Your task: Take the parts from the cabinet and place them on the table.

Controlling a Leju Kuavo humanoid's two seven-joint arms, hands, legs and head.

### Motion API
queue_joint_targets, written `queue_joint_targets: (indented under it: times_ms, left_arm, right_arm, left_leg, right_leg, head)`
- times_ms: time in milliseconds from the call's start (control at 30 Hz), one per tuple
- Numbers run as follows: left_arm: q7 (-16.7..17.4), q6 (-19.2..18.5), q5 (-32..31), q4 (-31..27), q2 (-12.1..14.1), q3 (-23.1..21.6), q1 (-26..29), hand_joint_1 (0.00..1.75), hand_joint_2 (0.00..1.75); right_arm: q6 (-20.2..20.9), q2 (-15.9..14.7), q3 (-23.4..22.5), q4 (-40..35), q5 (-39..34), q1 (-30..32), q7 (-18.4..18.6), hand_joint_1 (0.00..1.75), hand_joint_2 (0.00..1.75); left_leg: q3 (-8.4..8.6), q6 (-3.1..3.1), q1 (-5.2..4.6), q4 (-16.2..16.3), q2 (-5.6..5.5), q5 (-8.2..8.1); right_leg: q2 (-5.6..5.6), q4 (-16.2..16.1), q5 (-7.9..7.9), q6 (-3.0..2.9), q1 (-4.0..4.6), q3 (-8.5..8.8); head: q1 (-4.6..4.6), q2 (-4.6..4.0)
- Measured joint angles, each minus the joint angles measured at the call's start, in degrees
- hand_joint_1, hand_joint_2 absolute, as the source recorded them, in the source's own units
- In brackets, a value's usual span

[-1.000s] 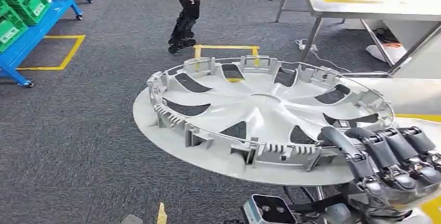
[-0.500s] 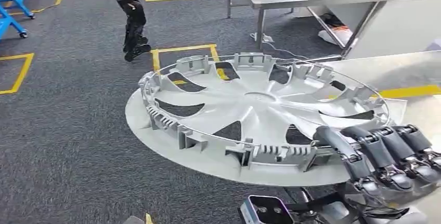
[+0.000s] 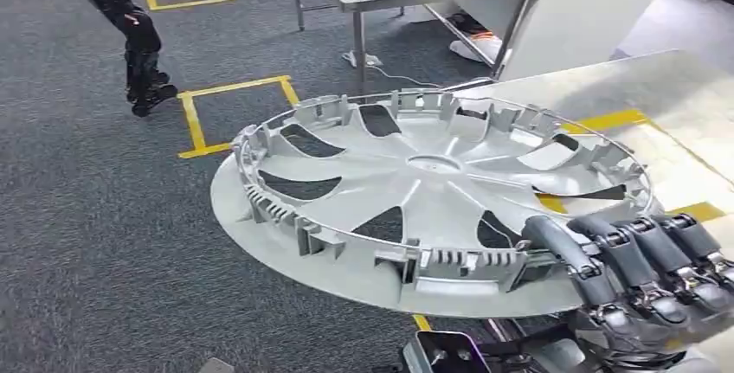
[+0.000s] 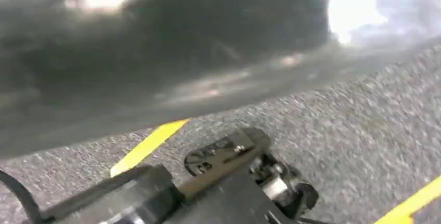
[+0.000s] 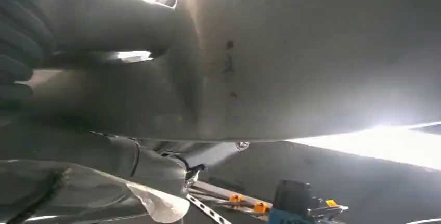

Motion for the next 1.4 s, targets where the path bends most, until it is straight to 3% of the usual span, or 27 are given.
queue_joint_targets:
  times_ms: [67,100,133,167,267,300,333,367,433,467,533,600,633,667,767,800,833,867,933,1000,1067,1100,1133,1167,1300,1367,1400]
  left_arm:
    - [0.0,0.0,0.0,0.0,-0.1,0.0,-0.1,0.00,0.00]
    - [0.0,0.0,0.0,0.0,-0.1,0.0,-0.1,0.00,0.00]
    - [0.0,0.1,0.0,0.0,0.0,0.0,-0.1,0.00,0.00]
    - [0.0,0.1,0.0,0.0,0.0,0.0,-0.1,0.00,0.00]
    - [0.0,0.1,0.1,0.0,-0.1,0.0,-0.2,0.00,0.00]
    - [0.0,0.1,0.1,0.0,-0.2,0.0,-0.3,0.00,0.00]
    - [-0.1,0.1,0.1,0.0,-0.2,0.0,-0.4,0.00,0.00]
    - [-0.1,0.1,0.1,0.0,-0.2,0.0,-0.4,0.00,0.00]
    - [-0.1,0.1,0.1,0.1,-0.1,0.0,0.0,0.00,0.00]
    - [-0.1,0.1,0.1,0.1,-0.1,0.0,0.1,0.00,0.00]
    - [-0.1,0.2,0.1,0.1,-0.1,0.0,0.1,0.00,0.00]
    - [-0.1,0.2,0.1,0.1,-0.1,0.0,0.0,0.00,0.00]
    - [-0.1,0.2,0.2,0.1,0.1,0.0,0.1,0.00,0.00]
    - [-0.1,0.2,0.2,0.1,0.1,0.0,0.1,0.00,0.00]
    - [0.0,0.2,0.2,0.1,0.1,0.0,0.0,0.00,0.00]
    - [0.0,0.2,0.2,0.1,0.0,0.0,-0.1,0.00,0.00]
    - [0.0,0.2,0.2,0.1,-0.1,0.0,-0.2,0.00,0.00]
    - [-0.1,0.2,0.2,0.1,-0.1,0.0,-0.2,0.00,0.00]
    - [-0.1,0.2,0.2,0.1,-0.1,0.0,0.1,0.00,0.00]
    - [-0.1,0.2,0.2,0.1,-0.1,0.0,0.2,0.00,0.00]
    - [-0.1,0.2,0.2,0.2,-0.2,0.0,0.1,0.00,0.00]
    - [-0.1,0.3,0.2,0.2,-0.2,0.0,0.1,0.00,0.00]
    - [-0.1,0.4,0.1,0.2,-0.3,0.0,0.1,0.00,0.00]
    - [-0.2,0.7,0.0,0.2,-0.3,0.0,0.1,0.00,0.00]
    - [-0.2,1.2,0.0,0.2,-0.7,0.0,0.0,0.00,0.00]
    - [-0.2,1.3,-0.1,0.2,-0.8,0.0,0.0,0.00,0.00]
    - [-0.2,1.2,-0.1,0.3,-0.8,0.0,0.1,0.00,0.00]
  right_arm:
    - [0.0,-0.2,0.0,0.0,0.0,0.0,0.1,1.75,1.75]
    - [0.0,-0.2,0.0,0.0,0.0,0.0,0.1,1.75,1.75]
    - [0.0,-0.3,0.0,0.0,0.0,-0.1,0.2,1.75,1.75]
    - [0.0,-0.3,0.0,-0.1,0.0,-0.1,0.2,1.75,1.75]
    - [0.0,-0.3,0.0,-0.1,0.0,-0.1,0.3,1.75,1.75]
    - [0.0,-0.3,0.0,-0.2,0.0,0.0,0.3,1.75,1.75]
    - [0.0,-0.3,0.0,-0.4,0.0,-0.1,0.3,1.75,1.75]
    - [0.0,-0.3,0.0,-0.3,0.1,-0.2,0.3,1.75,1.75]
    - [0.0,-0.3,0.0,-0.3,0.1,-0.2,0.5,1.75,1.75]
    - [0.0,-0.3,0.0,-0.3,0.1,-0.1,0.5,1.75,1.75]
    - [0.0,-0.4,0.1,-0.3,0.1,-0.1,0.5,1.75,1.75]
    - [0.0,-0.4,0.1,-0.3,0.1,-0.1,0.7,1.75,1.75]
    - [0.0,-0.4,0.1,-0.3,0.1,-0.1,0.7,1.75,1.75]
    - [0.0,-0.4,0.1,-0.3,0.1,-0.2,0.7,1.75,1.75]
    - [0.0,-0.5,0.1,-0.4,0.1,0.0,0.7,1.75,1.75]
    - [0.0,-0.5,0.1,-0.4,0.1,0.1,0.7,1.75,1.75]
    - [0.0,-0.5,0.1,-0.5,0.0,0.1,0.8,1.75,1.75]
    - [0.0,-0.6,0.1,-0.5,0.0,-0.1,0.8,1.75,1.75]
    - [0.0,-0.7,0.1,-0.5,0.0,-0.1,0.8,1.75,1.75]
    - [0.0,-0.9,0.1,-0.5,0.0,0.0,0.8,1.75,1.75]
    - [0.0,-1.0,0.1,-0.5,0.0,0.0,0.9,1.75,1.75]
    - [0.0,-1.1,0.1,-0.6,0.0,0.0,1.2,1.75,1.75]
    - [0.0,-1.2,0.1,-0.7,0.0,0.1,1.3,1.75,1.75]
    - [0.0,-1.2,0.1,-0.7,0.0,0.1,1.4,1.75,1.75]
    - [0.0,-1.7,0.0,-1.4,0.0,0.9,2.3,1.75,1.75]
    - [0.0,-1.8,0.0,-1.7,0.0,1.0,2.6,1.75,1.75]
    - [0.0,-1.9,0.0,-1.7,0.0,1.0,2.8,1.75,1.75]
  left_leg:
    - [0.28,-0.33,0.03,0.0,1.34,-0.26]
    - [0.57,-0.63,0.03,0.0,1.91,-0.45]
    - [0.75,-1.01,-0.42,0.1,2.36,-0.70]
    - [0.77,-1.35,-0.63,0.3,2.67,-0.88]
    - [1.27,-1.95,-0.48,0.2,4.45,-1.00]
    - [1.21,-2.48,-0.17,0.4,3.81,-1.60]
    - [0.69,-2.63,-0.03,2.2,0.64,-3.03]
    - [-1.04,-2.64,0.02,6.2,-1.14,-5.44]
    - [-5.79,-2.67,0.00,16.4,-2.13,-9.70]
    - [-7.39,-2.60,0.00,19.4,-2.18,-10.24]
    - [-6.71,-2.19,0.00,16.5,-2.37,-6.72]
    - [-2.49,-1.56,0.00,6.3,-4.08,-0.90]
    - [-1.12,-1.25,0.05,2.6,-7.12,0.14]
    - [-0.60,-1.05,0.42,1.3,-8.37,-0.23]
    - [-0.61,-0.99,-0.12,1.2,-6.67,-0.31]
    - [-0.41,-0.51,0.37,0.3,-5.79,0.13]
    - [-0.18,-0.15,0.33,-0.1,-5.04,0.27]
    - [-0.17,0.00,0.26,-0.1,-4.33,0.32]
    - [-0.17,0.12,0.11,-0.1,-2.47,0.21]
    - [-0.15,0.04,0.09,0.0,-0.71,0.05]
    - [0.11,-0.20,0.13,0.0,0.61,-0.21]
    - [0.44,-0.45,0.16,0.0,1.24,-0.45]
    - [0.78,-0.77,0.03,0.1,1.68,-0.69]
    - [0.81,-1.08,-0.44,0.1,2.07,-0.89]
    - [1.57,-2.04,-0.31,0.1,4.12,-1.37]
    - [0.33,-2.44,0.02,3.6,0.14,-4.13]
    - [-1.70,-2.46,0.04,8.1,-1.04,-6.41]
  right_leg:
    - [-1.02,-8.5,4.41,0.02,-0.14,4.69]
    - [-2.73,-14.3,6.48,-0.01,-0.13,7.99]
    - [-5.83,-17.1,5.50,-0.12,0.49,9.52]
    - [-4.68,-17.2,5.92,-0.89,0.39,9.96]
    - [-2.84,-17.1,5.90,-1.76,0.66,9.52]
    - [-2.16,-17.4,6.23,-2.30,0.29,9.80]
    - [-1.66,-17.5,6.29,-2.54,0.25,9.78]
    - [-1.04,-17.4,6.30,-2.91,0.26,9.78]
    - [0.53,-17.4,6.30,-3.20,0.44,9.78]
    - [1.39,-17.4,6.30,-3.23,0.55,9.79]
    - [3.20,-17.3,6.30,-3.24,0.68,9.89]
    - [4.76,-17.2,6.27,-3.20,0.68,10.08]
    - [5.28,-17.2,6.28,-3.14,0.53,9.97]
    - [6.01,-16.7,6.21,-2.75,0.84,9.59]
    - [7.95,-17.3,6.81,-1.44,0.11,8.88]
    - [7.59,-17.1,6.67,-1.21,0.26,8.27]
    - [4.06,-16.0,5.74,-1.04,0.53,7.83]
    - [1.69,-12.9,3.71,-0.78,0.56,6.38]
    - [0.30,-3.2,-0.78,-0.34,0.41,1.77]
    - [0.15,0.8,-1.28,0.12,0.16,-0.27]
    - [-0.55,-5.7,2.74,0.25,0.02,3.24]
    - [-1.83,-12.5,5.61,0.21,0.00,7.00]
    - [-4.57,-17.1,6.14,0.20,0.13,9.34]
    - [-5.35,-17.4,5.63,-0.43,0.61,10.23]
    - [-2.41,-17.6,5.87,-1.87,0.56,9.98]
    - [-1.26,-17.7,6.07,-2.55,0.21,10.20]
    - [-0.59,-17.7,6.10,-2.84,0.21,10.20]
  head:
    - [0.00,0.00]
    - [0.00,0.00]
    - [0.06,0.00]
    - [-0.20,0.00]
    - [-0.11,0.00]
    - [-0.18,0.00]
    - [-0.33,0.00]
    - [-0.48,0.00]
    - [-0.55,0.00]
    - [-0.55,0.00]
    - [-0.55,0.00]
    - [-0.55,0.00]
    - [-0.50,0.00]
    - [-0.48,0.00]
    - [-0.50,0.00]
    - [-0.50,0.00]
    - [-0.35,0.00]
    - [-0.04,0.00]
    - [-0.06,0.00]
    - [-0.02,0.00]
    - [0.00,0.00]
    - [0.00,0.00]
    - [0.02,0.00]
    - [0.02,0.00]
    - [-0.09,0.00]
    - [-0.41,0.00]
    - [-0.55,0.00]
